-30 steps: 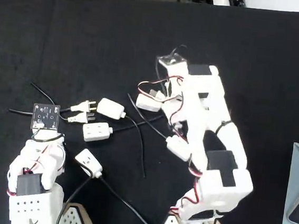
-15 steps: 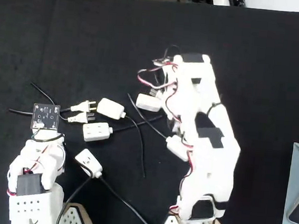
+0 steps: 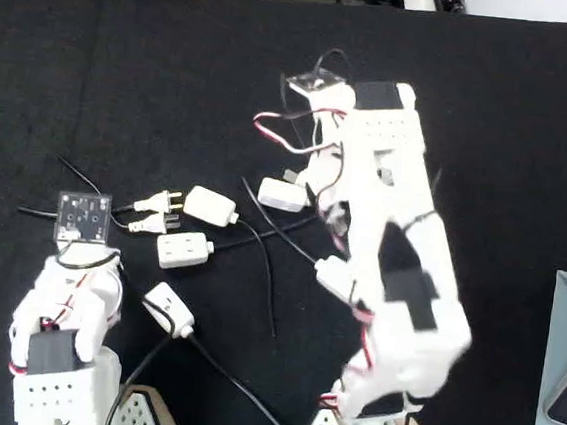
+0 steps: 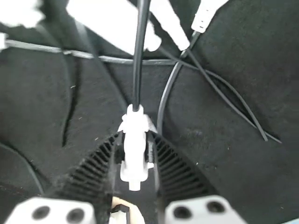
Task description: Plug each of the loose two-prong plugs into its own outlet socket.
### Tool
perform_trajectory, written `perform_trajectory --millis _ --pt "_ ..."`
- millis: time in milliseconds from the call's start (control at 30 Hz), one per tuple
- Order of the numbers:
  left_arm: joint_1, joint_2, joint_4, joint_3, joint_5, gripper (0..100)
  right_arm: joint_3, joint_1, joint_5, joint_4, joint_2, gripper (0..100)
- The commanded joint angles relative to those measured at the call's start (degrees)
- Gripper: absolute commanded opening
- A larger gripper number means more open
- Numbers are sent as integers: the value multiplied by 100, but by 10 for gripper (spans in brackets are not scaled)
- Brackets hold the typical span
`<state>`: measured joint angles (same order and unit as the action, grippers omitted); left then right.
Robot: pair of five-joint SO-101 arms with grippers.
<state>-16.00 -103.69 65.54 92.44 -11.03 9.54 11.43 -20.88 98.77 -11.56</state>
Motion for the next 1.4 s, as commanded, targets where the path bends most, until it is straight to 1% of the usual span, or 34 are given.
perform_trajectory --millis 0,100,200,300,400,500,700,800,967,1067,1200,1300,1367 --pt "31 -35 -545 -892 18 29 -549 387 0 18 1534 11" --pt "31 -18 -1037 -1121 105 29 -1279 835 9 -290 2633 11" --pt "31 -18 -1609 -1147 571 29 -2053 1442 62 -712 3697 11" --pt "48 -18 -2031 -1147 1064 30 -2730 2075 413 -1178 4655 11" --pt "84 -18 -2365 -1147 1345 30 -3266 2593 571 -1565 5393 11" --pt "541 -18 -2488 -1147 1363 30 -3705 2963 730 -1960 5851 11" --pt "2018 -35 -2462 -1341 1354 30 -4382 3569 774 -2585 6211 11" --pt "2510 -35 -2418 -1613 1354 30 -4593 3622 774 -2778 6220 11" --pt "3248 -35 -1688 -2404 1336 30 -4743 3596 774 -2875 6229 11" --pt "3644 -35 -1442 -2563 993 30 -4752 3596 774 -2857 6237 11" --pt "3785 -35 -1398 -2545 607 30 -4884 3596 774 -2866 6255 11" --pt "3820 -35 -1380 -2545 580 30 -4989 3596 774 -2884 6255 11" --pt "3987 -35 -1266 -2563 571 30 -5007 3596 774 -2866 6255 11"
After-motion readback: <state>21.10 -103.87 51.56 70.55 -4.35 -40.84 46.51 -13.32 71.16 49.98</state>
